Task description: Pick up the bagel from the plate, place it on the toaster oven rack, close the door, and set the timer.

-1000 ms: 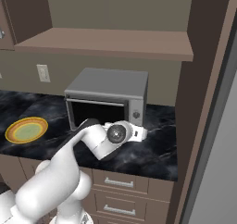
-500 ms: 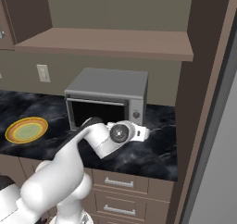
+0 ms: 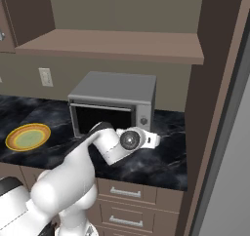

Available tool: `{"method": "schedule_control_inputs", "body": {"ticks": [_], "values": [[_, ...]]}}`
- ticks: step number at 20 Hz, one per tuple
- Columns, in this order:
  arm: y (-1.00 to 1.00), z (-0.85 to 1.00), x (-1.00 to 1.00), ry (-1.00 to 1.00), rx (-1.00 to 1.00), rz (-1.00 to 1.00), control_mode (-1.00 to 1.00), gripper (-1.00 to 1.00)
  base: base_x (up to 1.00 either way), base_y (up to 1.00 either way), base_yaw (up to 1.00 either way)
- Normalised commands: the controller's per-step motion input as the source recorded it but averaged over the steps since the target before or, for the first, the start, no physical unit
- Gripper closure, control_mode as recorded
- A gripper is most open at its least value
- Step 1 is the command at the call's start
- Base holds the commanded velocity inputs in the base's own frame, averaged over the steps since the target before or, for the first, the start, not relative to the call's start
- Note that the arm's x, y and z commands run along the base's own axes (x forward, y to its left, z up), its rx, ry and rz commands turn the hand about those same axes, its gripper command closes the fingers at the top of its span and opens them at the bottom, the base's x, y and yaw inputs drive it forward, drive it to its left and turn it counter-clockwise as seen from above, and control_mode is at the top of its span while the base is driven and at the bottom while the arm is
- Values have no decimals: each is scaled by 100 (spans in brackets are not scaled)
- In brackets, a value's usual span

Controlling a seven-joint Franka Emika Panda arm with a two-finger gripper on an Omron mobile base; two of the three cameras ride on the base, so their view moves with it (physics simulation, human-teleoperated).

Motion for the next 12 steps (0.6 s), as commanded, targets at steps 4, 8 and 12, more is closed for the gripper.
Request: {"method": "schedule_control_inputs", "body": {"ticks": [4, 8, 12], "values": [[0, -14, 3, 0, 0, 0, -100, -100, 0, 0, 0], [-6, -10, 1, 0, 0, 0, -100, -100, 0, 0, 0], [-9, -1, 2, 0, 0, 0, -100, -100, 0, 0, 0]]}}
